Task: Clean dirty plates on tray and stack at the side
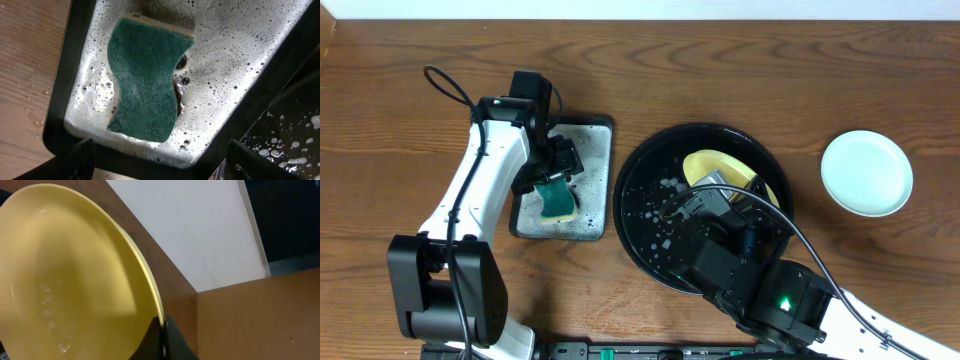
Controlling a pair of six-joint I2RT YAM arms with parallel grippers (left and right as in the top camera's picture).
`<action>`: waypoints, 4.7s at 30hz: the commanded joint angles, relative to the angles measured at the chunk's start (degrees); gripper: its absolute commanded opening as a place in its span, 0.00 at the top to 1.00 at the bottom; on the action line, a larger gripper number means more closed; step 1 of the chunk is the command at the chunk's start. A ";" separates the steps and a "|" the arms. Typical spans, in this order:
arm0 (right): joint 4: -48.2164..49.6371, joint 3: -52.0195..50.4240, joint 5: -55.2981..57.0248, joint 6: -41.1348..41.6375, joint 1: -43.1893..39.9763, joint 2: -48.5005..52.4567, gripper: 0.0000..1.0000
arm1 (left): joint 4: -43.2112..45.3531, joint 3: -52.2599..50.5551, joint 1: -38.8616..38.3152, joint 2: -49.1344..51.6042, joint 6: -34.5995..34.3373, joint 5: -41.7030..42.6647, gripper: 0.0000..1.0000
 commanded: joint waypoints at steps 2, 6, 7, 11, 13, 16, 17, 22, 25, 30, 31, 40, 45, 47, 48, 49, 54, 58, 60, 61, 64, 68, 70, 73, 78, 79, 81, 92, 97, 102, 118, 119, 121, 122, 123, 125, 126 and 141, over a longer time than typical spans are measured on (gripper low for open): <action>0.11 0.07 2.51 -0.31 0.61 -0.39 0.99 | -0.13 0.20 0.13 -0.96 0.37 -0.11 0.17; 0.11 0.07 2.51 -0.31 0.61 -0.39 0.99 | -0.13 0.20 0.13 -0.96 0.37 -0.11 0.17; 0.11 0.07 2.51 -0.31 0.61 -0.39 0.99 | -0.13 0.20 0.13 -0.96 0.37 -0.11 0.17; 0.11 0.07 2.51 -0.31 0.61 -0.39 0.99 | -0.13 0.20 0.13 -0.96 0.37 -0.11 0.16; 0.11 0.07 2.51 -0.31 0.61 -0.39 0.99 | -0.13 0.20 0.13 -0.96 0.37 -0.11 0.16; 0.11 0.07 2.49 -0.26 0.61 -0.39 0.99 | -0.13 0.20 0.13 -0.96 0.37 -0.11 0.17; 0.11 0.07 2.49 -0.26 0.61 -0.37 0.99 | -0.13 0.20 0.13 -0.96 0.37 -0.11 0.16; -0.31 0.07 -2.25 8.37 -1.90 -0.39 0.99 | -0.13 0.20 0.13 -0.96 0.37 -0.11 0.16; -0.59 0.07 -18.47 18.45 -9.03 -0.39 0.99 | -0.13 0.20 0.13 -0.96 0.37 -0.11 0.17; 0.04 0.09 -40.37 25.83 -27.43 -0.52 0.99 | -0.13 0.20 0.13 -0.96 0.37 -0.11 0.16; 0.26 0.09 -42.27 25.66 -30.21 -0.61 0.99 | -0.13 0.20 0.13 -0.96 0.37 -0.11 0.16; 4.61 0.07 -72.67 13.25 -68.54 0.94 0.99 | -0.13 0.20 0.13 -0.96 0.37 -0.11 0.16; 6.97 0.07 -77.88 12.17 -88.15 7.93 0.99 | -0.13 0.20 0.13 -0.96 0.37 -0.11 0.16; 8.81 0.07 -78.12 13.35 -93.02 11.80 0.99 | -0.13 0.20 0.13 -0.96 0.37 -0.11 0.16; 9.70 0.07 -78.14 14.36 -94.73 13.64 0.99 | -0.13 0.20 0.13 -0.96 0.37 -0.11 0.16; 10.93 0.07 -78.18 15.45 -96.59 15.93 0.99 | -0.13 0.20 0.13 -0.96 0.37 -0.11 0.16; 15.91 0.07 -80.30 16.87 -102.20 24.26 0.99 | -0.13 0.20 0.13 -0.96 0.37 -0.11 0.16; 19.21 0.07 -85.33 16.09 -102.71 26.60 0.68 | -0.13 0.20 0.13 -0.96 0.37 -0.11 0.16; 21.03 0.24 -91.43 12.85 -102.55 25.70 0.39 | -0.13 0.20 0.13 -0.96 0.37 -0.11 0.16; 21.27 0.48 -94.84 11.87 -102.44 24.68 0.30 | -0.13 0.20 0.13 -0.96 0.37 -0.11 0.16; 21.77 0.94 -102.66 11.91 -101.61 20.20 0.22 | -0.13 0.20 0.13 -0.96 0.37 -0.11 0.16; 19.39 0.96 -111.84 11.89 -97.24 10.05 0.01 | -0.13 0.20 0.13 -0.96 0.37 -0.11 0.16; 17.03 0.96 -112.43 11.45 -93.07 3.93 0.01 | -0.13 0.20 0.13 -0.96 0.37 -0.11 0.16; 13.33 0.96 -112.02 8.85 -85.57 -4.59 0.01 | -0.13 0.20 0.13 -0.96 0.37 -0.11 0.16; 8.83 0.94 -106.27 8.72 -72.04 -15.37 0.01 | -0.13 0.20 0.13 -0.96 0.37 -0.11 0.16; 7.82 0.94 -105.42 8.72 -69.24 -17.16 0.01 | -0.13 0.20 0.13 -0.96 0.37 -0.11 0.16; 6.29 0.94 -103.45 8.74 -64.32 -19.78 0.01 | -0.13 0.20 0.13 -0.96 0.37 -0.11 0.16; 3.98 0.94 -102.90 14.51 -58.42 -20.68 0.01 | -0.13 0.20 0.13 -0.96 0.37 -0.11 0.16; -1.49 0.94 -100.94 11.82 -58.45 -20.70 0.01 | -0.13 0.20 0.13 -0.96 0.37 -0.11 0.16; -4.15 0.79 -90.73 9.55 -58.31 -21.66 0.01 | -0.13 0.20 0.13 -0.96 0.37 -0.11 0.16; 16.26 -31.45 -73.72 4.81 -58.66 -53.96 0.01 | -0.13 0.20 0.13 -0.96 0.37 -0.11 0.16; 18.36 -34.18 -73.77 4.83 -58.82 -55.71 0.01 | -0.13 0.20 0.13 -0.96 0.37 -0.11 0.16; 22.38 -38.86 -73.85 4.85 -58.97 -58.66 0.01 | -0.13 0.20 0.13 -0.96 0.37 -0.11 0.16; 24.68 -41.27 -73.94 4.85 -58.97 -60.08 0.01 | -0.13 0.20 0.13 -0.96 0.37 -0.11 0.16; 27.19 -43.63 -74.05 4.85 -58.97 -61.46 0.01 | -0.13 0.20 0.13 -0.96 0.37 -0.11 0.16; 32.04 -47.89 -74.03 4.85 -58.97 -64.00 0.01 | -0.13 0.20 0.13 -0.96 0.37 -0.11 0.16; 34.56 -49.81 -74.01 4.83 -58.99 -65.11 0.01 | -0.13 0.20 0.13 -0.96 0.37 -0.11 0.16; 46.66 -58.01 -73.57 4.83 -58.97 -64.83 0.01 | -0.13 0.20 0.13 -0.96 0.37 -0.11 0.16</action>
